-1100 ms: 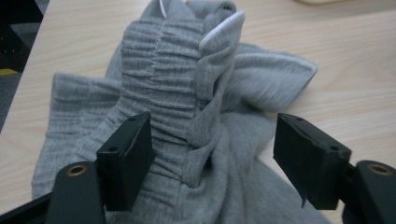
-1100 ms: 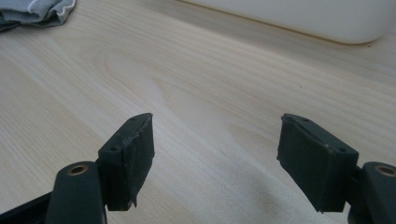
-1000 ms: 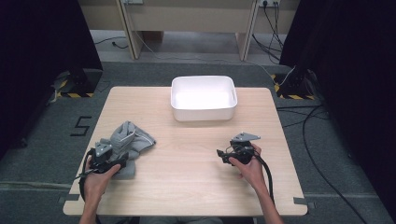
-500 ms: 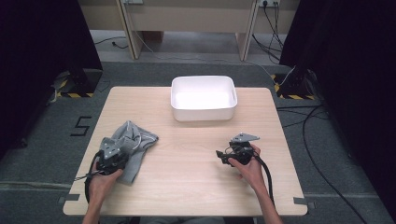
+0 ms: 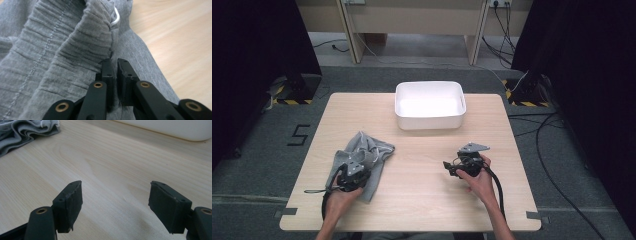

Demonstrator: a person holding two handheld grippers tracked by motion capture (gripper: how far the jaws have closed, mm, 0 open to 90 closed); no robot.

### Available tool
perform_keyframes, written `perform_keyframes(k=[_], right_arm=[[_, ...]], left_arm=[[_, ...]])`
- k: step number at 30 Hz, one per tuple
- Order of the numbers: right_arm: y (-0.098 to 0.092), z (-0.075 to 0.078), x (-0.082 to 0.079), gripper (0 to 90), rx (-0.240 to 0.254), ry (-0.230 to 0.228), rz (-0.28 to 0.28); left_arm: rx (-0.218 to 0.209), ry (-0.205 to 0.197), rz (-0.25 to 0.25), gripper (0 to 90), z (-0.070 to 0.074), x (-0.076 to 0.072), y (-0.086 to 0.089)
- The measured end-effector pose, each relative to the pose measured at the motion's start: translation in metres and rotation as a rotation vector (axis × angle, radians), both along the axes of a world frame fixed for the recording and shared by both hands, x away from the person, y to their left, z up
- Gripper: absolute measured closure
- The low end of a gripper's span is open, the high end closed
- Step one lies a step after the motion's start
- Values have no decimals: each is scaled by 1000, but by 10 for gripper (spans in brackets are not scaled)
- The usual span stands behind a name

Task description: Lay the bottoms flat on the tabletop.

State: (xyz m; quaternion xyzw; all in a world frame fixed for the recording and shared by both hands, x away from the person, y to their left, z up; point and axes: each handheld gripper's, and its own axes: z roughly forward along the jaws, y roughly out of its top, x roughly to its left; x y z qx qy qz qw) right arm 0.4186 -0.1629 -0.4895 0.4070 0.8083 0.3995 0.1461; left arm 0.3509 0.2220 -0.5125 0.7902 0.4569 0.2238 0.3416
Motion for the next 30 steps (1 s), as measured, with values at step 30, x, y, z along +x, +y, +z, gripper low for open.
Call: perform_keyframes(k=[30], right_arm=[[11, 1, -5, 279, -14, 1, 43]], left_arm=[[-38, 15, -345, 805, 1, -31, -101]])
